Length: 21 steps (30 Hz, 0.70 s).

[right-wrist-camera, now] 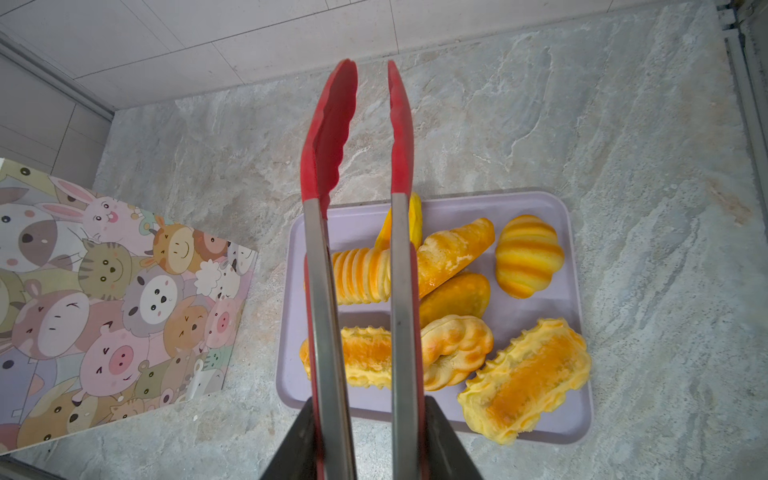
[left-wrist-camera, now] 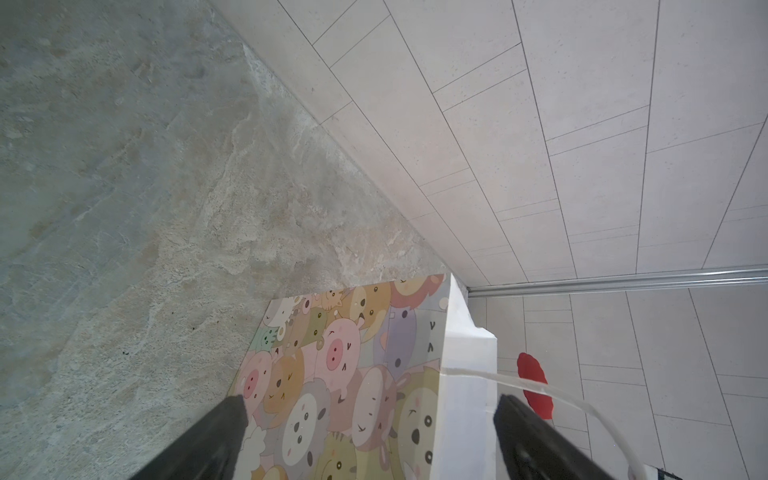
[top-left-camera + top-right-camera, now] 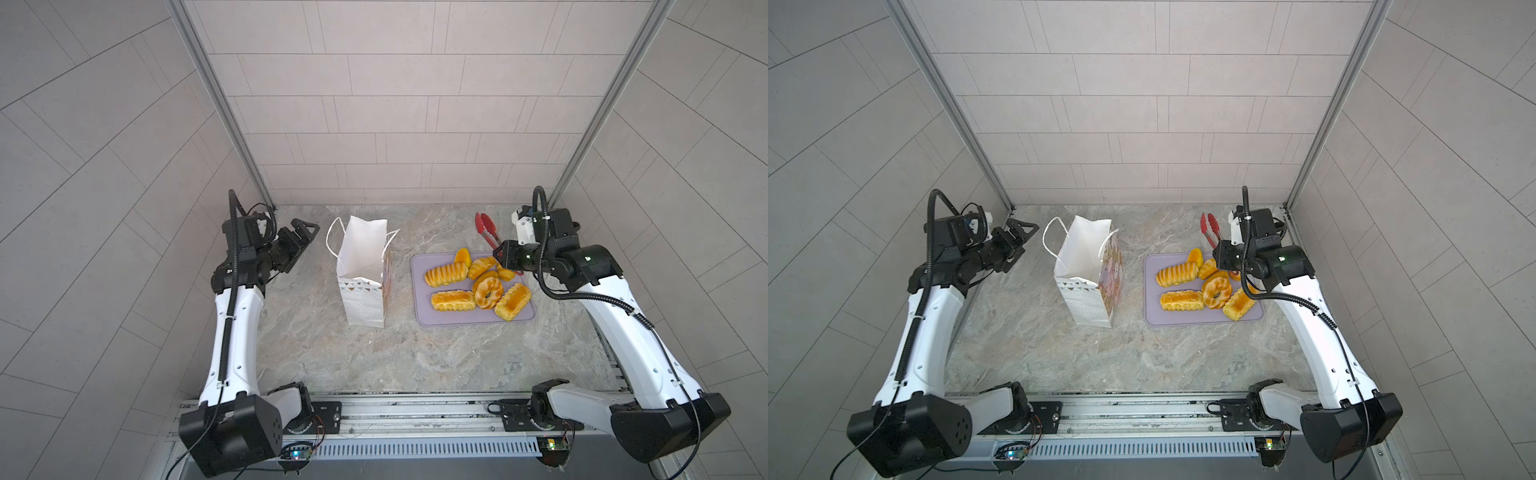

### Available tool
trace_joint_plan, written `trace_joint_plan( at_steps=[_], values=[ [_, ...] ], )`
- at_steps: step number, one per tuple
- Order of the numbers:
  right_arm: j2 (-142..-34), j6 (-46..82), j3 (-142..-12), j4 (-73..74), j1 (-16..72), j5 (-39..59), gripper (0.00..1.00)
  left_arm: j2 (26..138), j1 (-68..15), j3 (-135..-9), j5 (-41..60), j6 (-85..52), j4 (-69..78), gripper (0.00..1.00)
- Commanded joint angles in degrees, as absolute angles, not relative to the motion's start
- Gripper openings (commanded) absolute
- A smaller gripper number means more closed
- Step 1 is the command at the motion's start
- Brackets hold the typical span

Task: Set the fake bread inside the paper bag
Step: 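Lift the red tongs with the right gripper and carry them over the tray, then lower the tongs toward the ring bread while the left gripper grips the bag edge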

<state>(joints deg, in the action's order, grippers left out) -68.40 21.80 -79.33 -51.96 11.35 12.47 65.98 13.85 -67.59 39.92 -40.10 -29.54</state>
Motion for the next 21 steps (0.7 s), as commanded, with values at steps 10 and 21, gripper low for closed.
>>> trace_joint_plan(
  at_steps=[10, 21],
  values=[
    [-66.40, 19.42, -81.65, -62.36, 13.15, 10.97, 0.36, 59.56, 8.94, -72.11, 35.63, -29.81, -43.41, 1.00],
    [-61.10, 20.38, -77.43, -67.99, 14.24, 6.88, 0.34, 57.47, -0.07, -72.98, 23.40, -21.86, -53.08, 1.00]
  ],
)
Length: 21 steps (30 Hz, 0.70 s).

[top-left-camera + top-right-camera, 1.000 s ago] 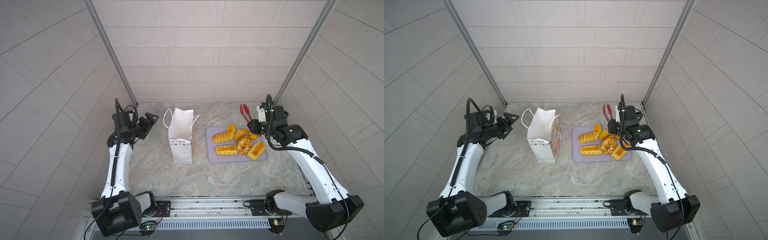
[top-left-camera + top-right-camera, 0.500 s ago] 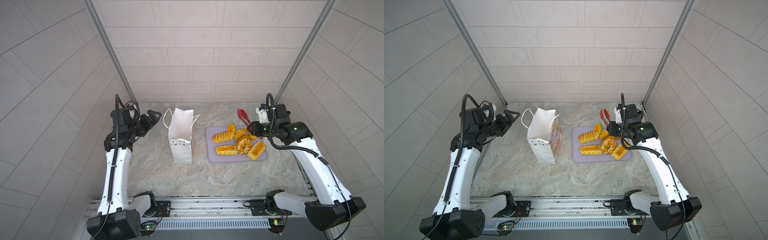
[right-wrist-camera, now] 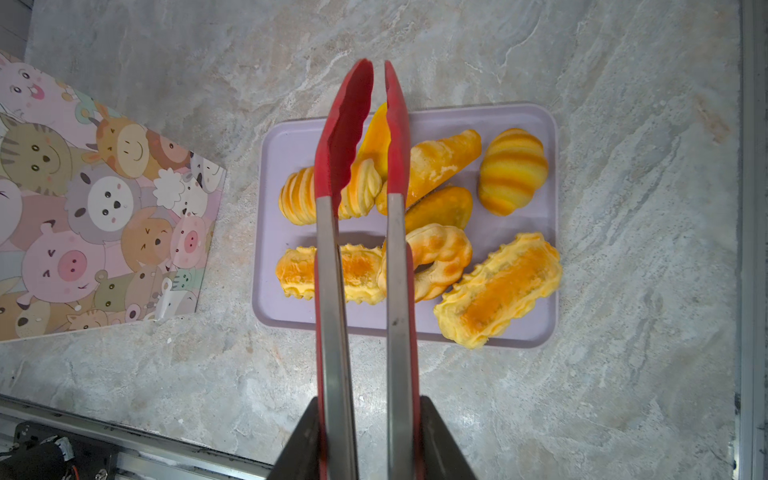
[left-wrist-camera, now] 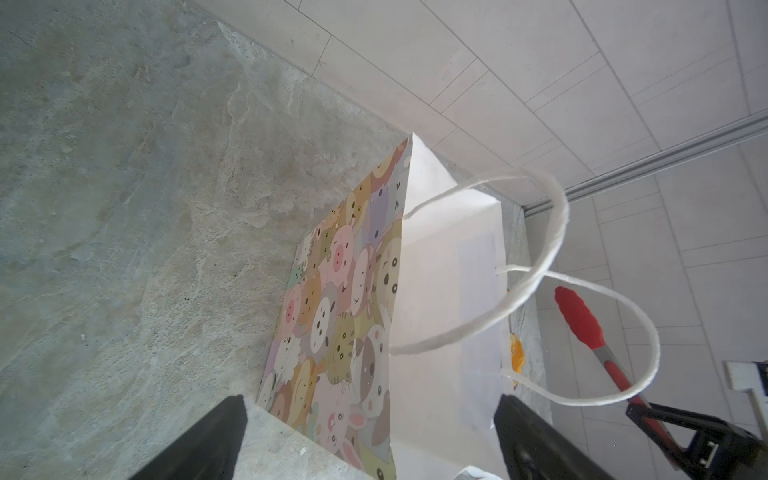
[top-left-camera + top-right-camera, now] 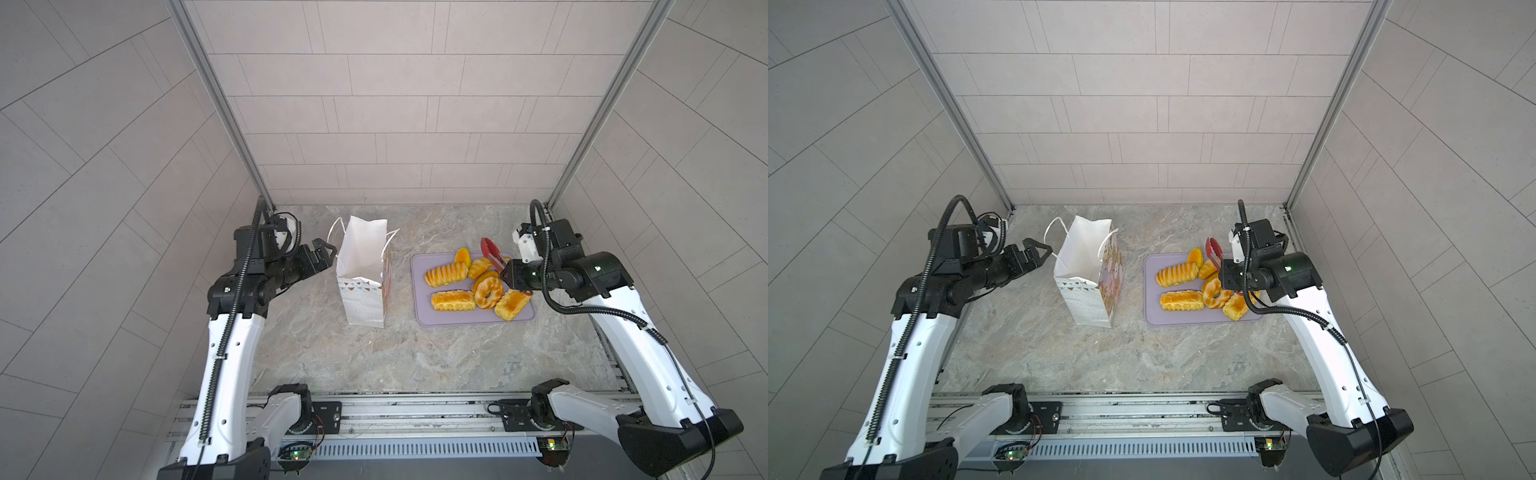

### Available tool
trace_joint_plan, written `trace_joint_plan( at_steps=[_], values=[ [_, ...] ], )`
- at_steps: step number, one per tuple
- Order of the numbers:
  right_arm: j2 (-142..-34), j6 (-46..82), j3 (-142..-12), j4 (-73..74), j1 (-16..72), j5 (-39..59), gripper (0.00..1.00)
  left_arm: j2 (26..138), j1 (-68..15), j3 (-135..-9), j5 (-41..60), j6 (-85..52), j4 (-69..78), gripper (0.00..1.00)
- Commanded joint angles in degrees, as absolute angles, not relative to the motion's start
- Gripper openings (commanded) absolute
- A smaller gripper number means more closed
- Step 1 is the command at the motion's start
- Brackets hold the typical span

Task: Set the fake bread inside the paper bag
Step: 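Lower the tongs toward the ring bread while the left gripper grips the bag edge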

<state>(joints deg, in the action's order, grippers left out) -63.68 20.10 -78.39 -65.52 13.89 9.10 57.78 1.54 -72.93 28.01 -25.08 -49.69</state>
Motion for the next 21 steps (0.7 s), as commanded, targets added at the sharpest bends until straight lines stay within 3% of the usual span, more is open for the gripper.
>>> trace_joint_plan(
  at_steps=[1, 15, 21],
  values=[
    [-60.28, 20.69, -76.82, -68.51, 14.24, 6.60, 0.35, 57.49, -1.05, -72.73, 22.30, -21.63, -53.34, 1.00],
    [-53.70, 26.35, -70.04, -71.24, 14.24, 8.43, 0.37, 61.60, -9.06, -70.49, 14.93, -20.04, -50.19, 1.00],
    [-53.21, 28.78, -66.93, -69.16, 14.24, 9.58, 0.38, 63.79, -9.40, -69.79, 13.95, -20.37, -46.14, 0.89]
  ],
)
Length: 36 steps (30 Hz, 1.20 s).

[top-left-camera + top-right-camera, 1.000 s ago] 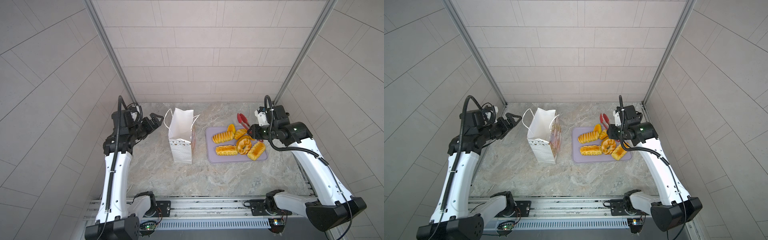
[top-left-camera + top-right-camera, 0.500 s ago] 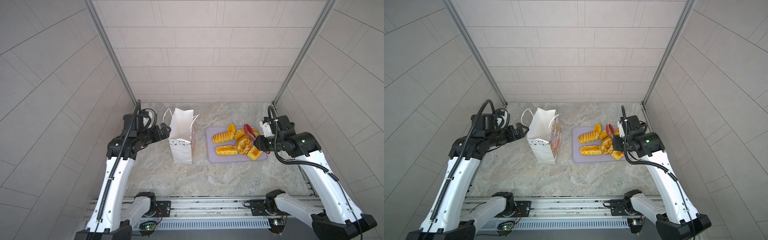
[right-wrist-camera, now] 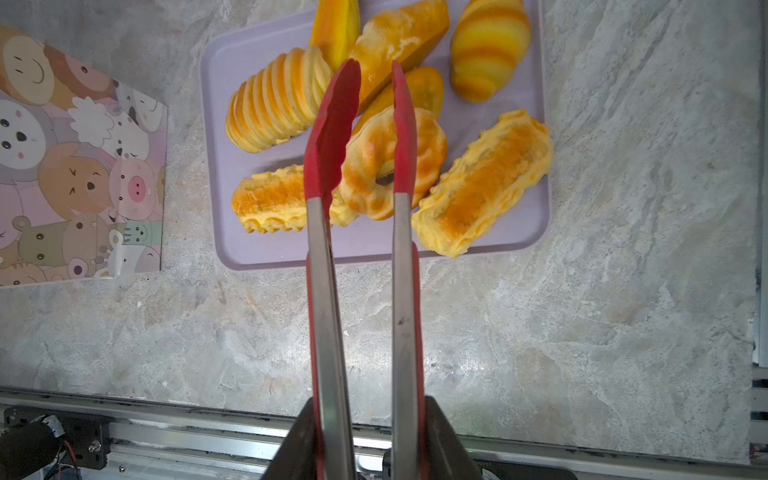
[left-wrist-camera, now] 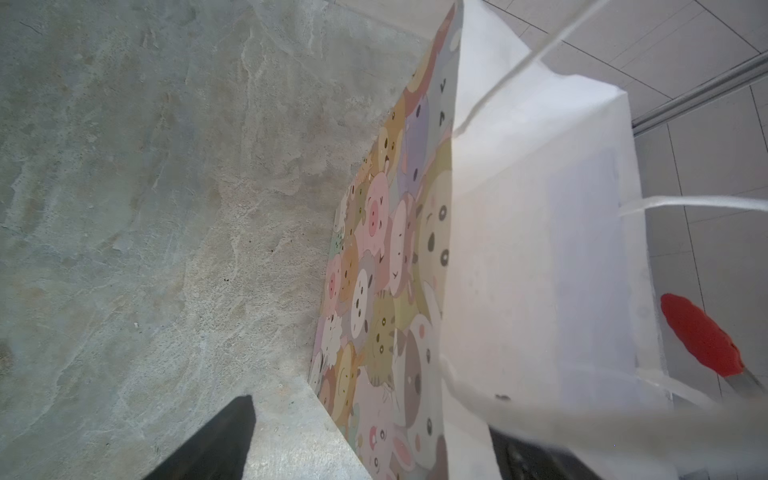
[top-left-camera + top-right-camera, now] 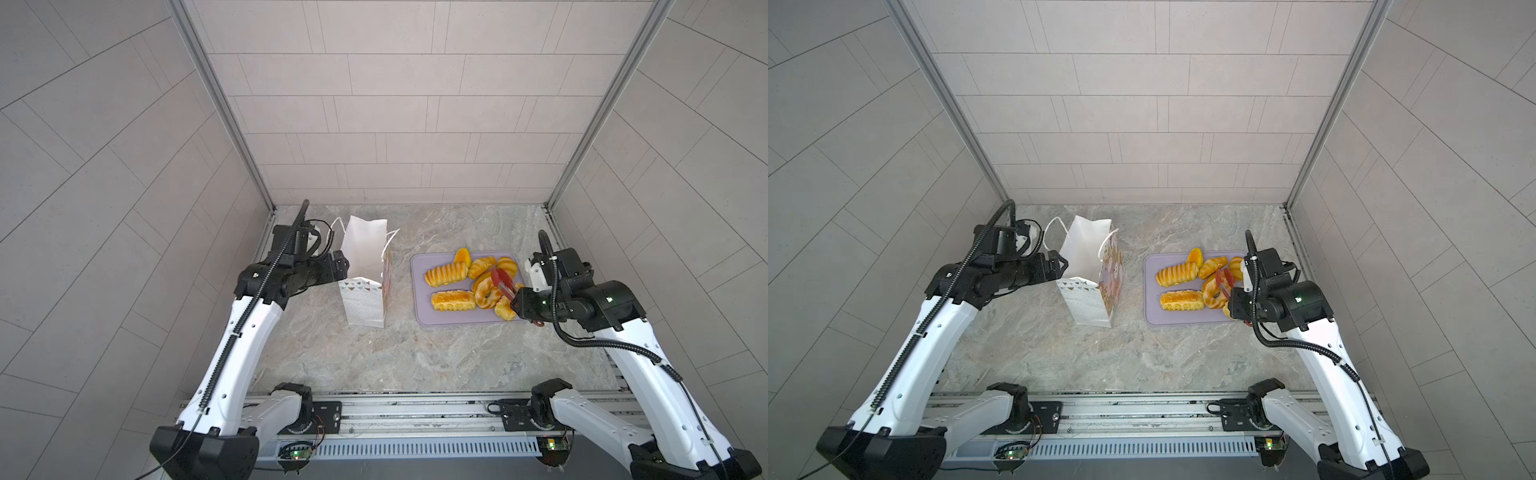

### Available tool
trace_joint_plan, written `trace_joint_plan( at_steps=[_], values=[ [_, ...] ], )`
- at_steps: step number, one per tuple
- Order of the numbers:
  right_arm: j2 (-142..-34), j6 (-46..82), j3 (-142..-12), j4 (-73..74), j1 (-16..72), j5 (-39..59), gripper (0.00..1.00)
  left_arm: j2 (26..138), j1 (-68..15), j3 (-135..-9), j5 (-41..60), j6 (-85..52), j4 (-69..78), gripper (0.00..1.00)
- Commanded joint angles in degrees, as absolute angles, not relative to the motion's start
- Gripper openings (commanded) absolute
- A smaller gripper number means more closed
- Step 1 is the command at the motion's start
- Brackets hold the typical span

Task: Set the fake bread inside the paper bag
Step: 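Lower the tongs toward the ring bread while the left gripper grips the bag edge, then close the tongs on the ring-shaped bread with the right gripper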

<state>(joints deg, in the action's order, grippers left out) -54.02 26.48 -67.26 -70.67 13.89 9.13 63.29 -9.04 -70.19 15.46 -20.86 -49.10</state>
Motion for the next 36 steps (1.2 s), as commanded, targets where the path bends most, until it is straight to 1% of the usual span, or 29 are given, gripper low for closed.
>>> trace_joint_plan(
  at_steps=[1, 6, 9, 13, 20, 23, 26, 30, 36],
  values=[
    [-53.17, 29.13, -66.61, -68.88, 14.24, 9.65, 0.38, 64.16, -9.45, -69.81, 13.72, -20.20, -45.66, 0.88],
    [-53.02, 30.73, -65.03, -67.91, 14.33, 10.17, 0.39, 65.83, -9.50, -70.06, 13.54, -19.96, -43.88, 0.78],
    [-52.95, 31.68, -64.21, -67.51, 14.42, 10.54, 0.40, 66.26, -9.49, -69.92, 13.45, -19.93, -43.18, 0.70],
    [-52.64, 33.08, -63.05, -66.72, 14.65, 11.46, 0.41, 66.27, -9.57, -69.36, 14.63, -20.17, -42.03, 0.55],
    [-51.55, 34.27, -61.32, -66.19, 15.07, 11.89, 0.42, 64.93, -9.58, -67.70, 16.93, -20.90, -39.85, 0.26],
    [-51.07, 34.55, -60.67, -65.94, 15.12, 12.41, 0.43, 64.18, -9.62, -66.87, 17.56, -21.51, -39.04, 0.15],
    [-50.89, 34.98, -60.27, -65.59, 15.29, 12.89, 0.43, 63.01, -9.62, -66.66, 17.16, -21.63, -39.02, 0.07],
    [-50.46, 35.50, -59.52, -64.91, 15.47, 13.60, 0.44, 61.23, -9.58, -66.79, 16.15, -21.32, -38.94, 0.00],
    [-50.06, 36.56, -58.21, -63.79, 15.74, 14.67, 0.44, 60.12, -9.60, -67.93, 15.82, -20.85, -39.33, 0.00]
  ],
)
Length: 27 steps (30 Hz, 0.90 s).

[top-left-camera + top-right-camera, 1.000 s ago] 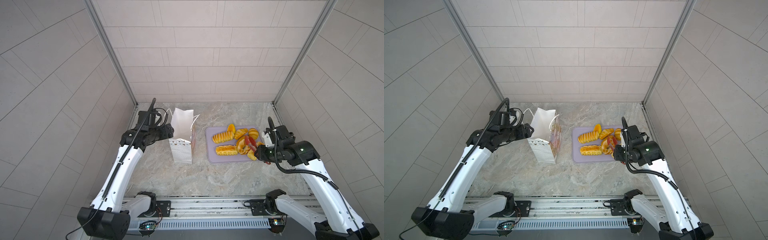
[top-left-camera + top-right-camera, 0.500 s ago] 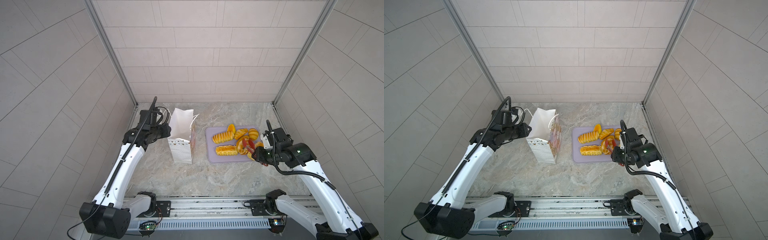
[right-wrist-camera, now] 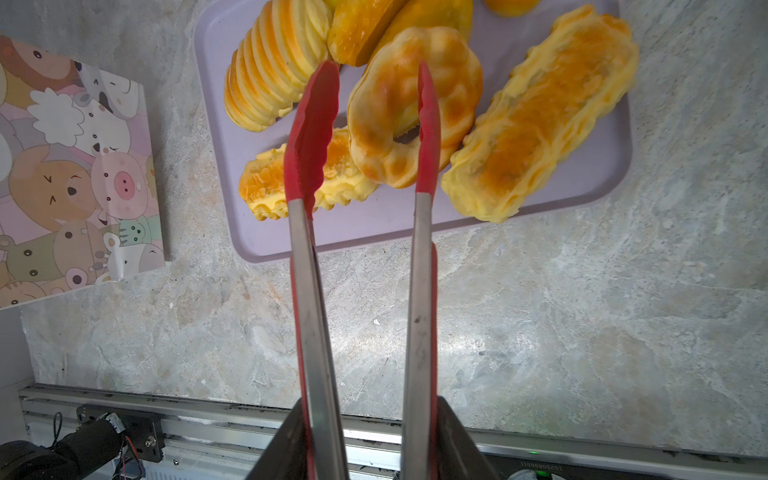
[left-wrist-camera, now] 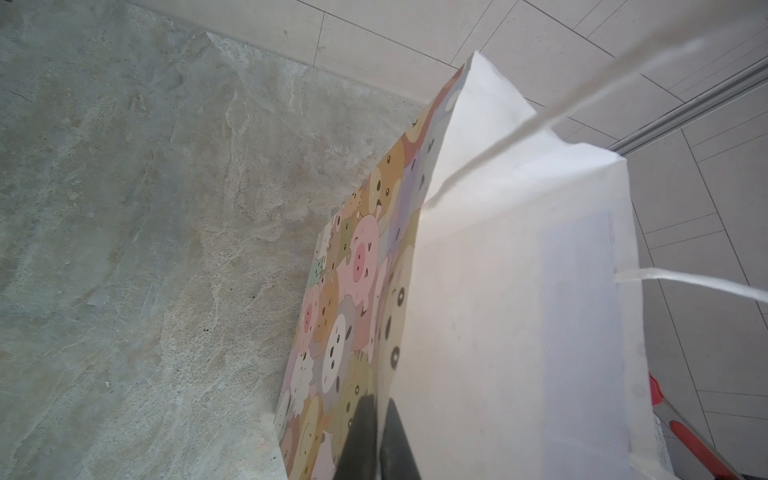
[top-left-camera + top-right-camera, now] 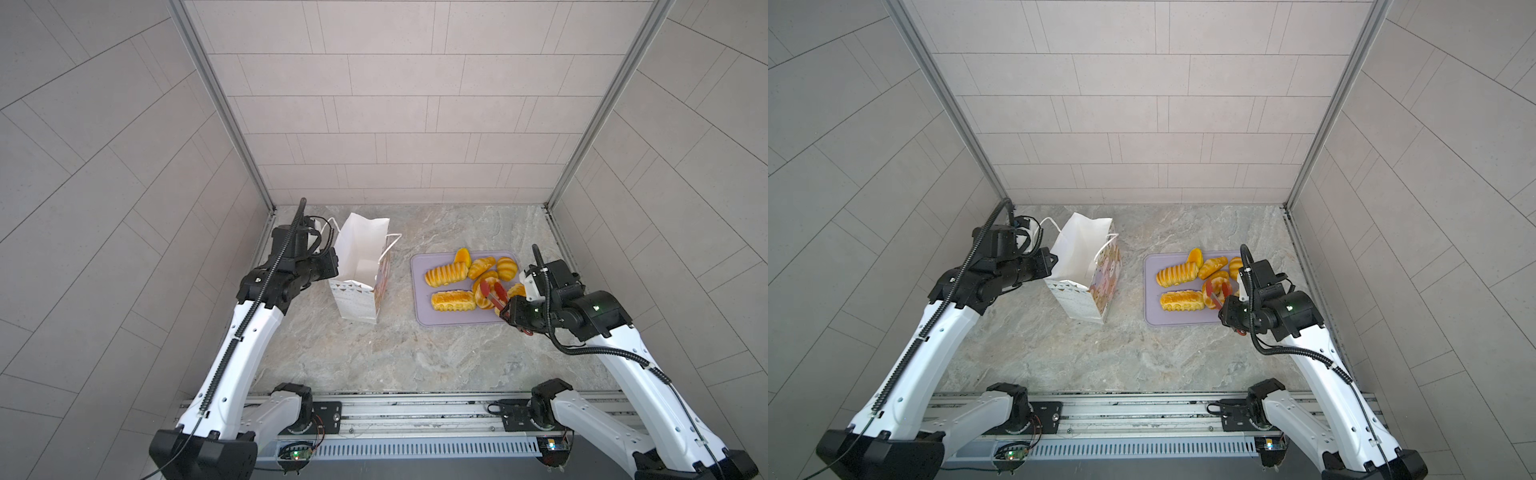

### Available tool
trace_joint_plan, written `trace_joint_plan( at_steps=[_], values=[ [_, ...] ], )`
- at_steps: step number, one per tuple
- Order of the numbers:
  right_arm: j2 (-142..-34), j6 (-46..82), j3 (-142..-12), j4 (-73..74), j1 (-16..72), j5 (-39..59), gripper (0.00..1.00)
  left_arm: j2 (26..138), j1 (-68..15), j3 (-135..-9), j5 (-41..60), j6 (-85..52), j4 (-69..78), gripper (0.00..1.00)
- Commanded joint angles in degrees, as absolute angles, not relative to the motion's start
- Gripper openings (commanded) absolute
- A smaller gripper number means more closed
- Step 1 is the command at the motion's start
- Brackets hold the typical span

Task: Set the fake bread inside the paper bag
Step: 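Close the tongs on the ring-shaped bread with the right gripper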

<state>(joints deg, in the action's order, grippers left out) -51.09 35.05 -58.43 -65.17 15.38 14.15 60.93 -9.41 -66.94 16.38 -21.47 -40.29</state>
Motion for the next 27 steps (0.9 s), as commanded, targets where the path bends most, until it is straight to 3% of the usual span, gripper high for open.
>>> trace_joint_plan(
  at_steps=[1, 27],
  values=[
    [-49.93, 36.81, -57.92, -63.57, 15.80, 14.87, 0.44, 60.07, -9.58, -68.08, 15.62, -20.76, -39.51, 0.00],
    [-46.84, 38.29, -57.86, -67.53, 16.62, 15.46, 0.44, 59.11, -9.74, -66.80, 15.11, -20.93, -38.93, 0.00]
  ],
)
